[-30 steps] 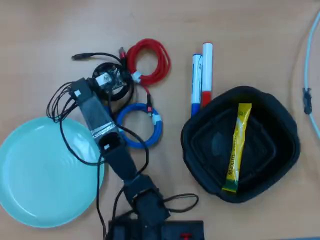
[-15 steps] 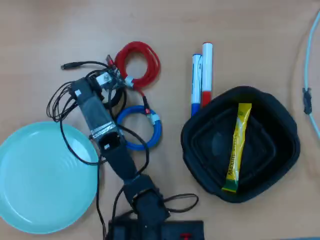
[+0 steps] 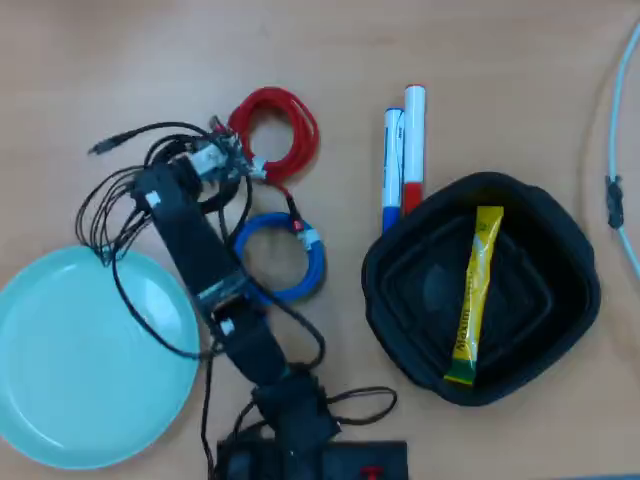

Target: Put a black charging cable in a black bowl and put a red charging cable in a green bowl

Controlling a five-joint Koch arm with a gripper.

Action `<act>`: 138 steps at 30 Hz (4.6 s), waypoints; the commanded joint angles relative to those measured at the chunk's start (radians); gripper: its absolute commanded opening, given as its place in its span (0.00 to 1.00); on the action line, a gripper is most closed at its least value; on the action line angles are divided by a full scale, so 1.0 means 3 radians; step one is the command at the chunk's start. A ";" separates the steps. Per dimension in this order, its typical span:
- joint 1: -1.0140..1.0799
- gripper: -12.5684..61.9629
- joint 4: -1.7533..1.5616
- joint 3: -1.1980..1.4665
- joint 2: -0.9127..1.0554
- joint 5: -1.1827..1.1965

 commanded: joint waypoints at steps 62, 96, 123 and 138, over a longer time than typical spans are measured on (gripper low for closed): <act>0.4888 0.19 -0.0353 0.1846 0.1733 -0.2516; 0.1202 0.80 -0.1268 0.1810 0.1621 -0.1892; 0.0798 0.79 -0.0854 0.0046 -0.0680 -0.0542; 0.0844 0.79 -0.0583 -0.0389 -0.1079 -0.0435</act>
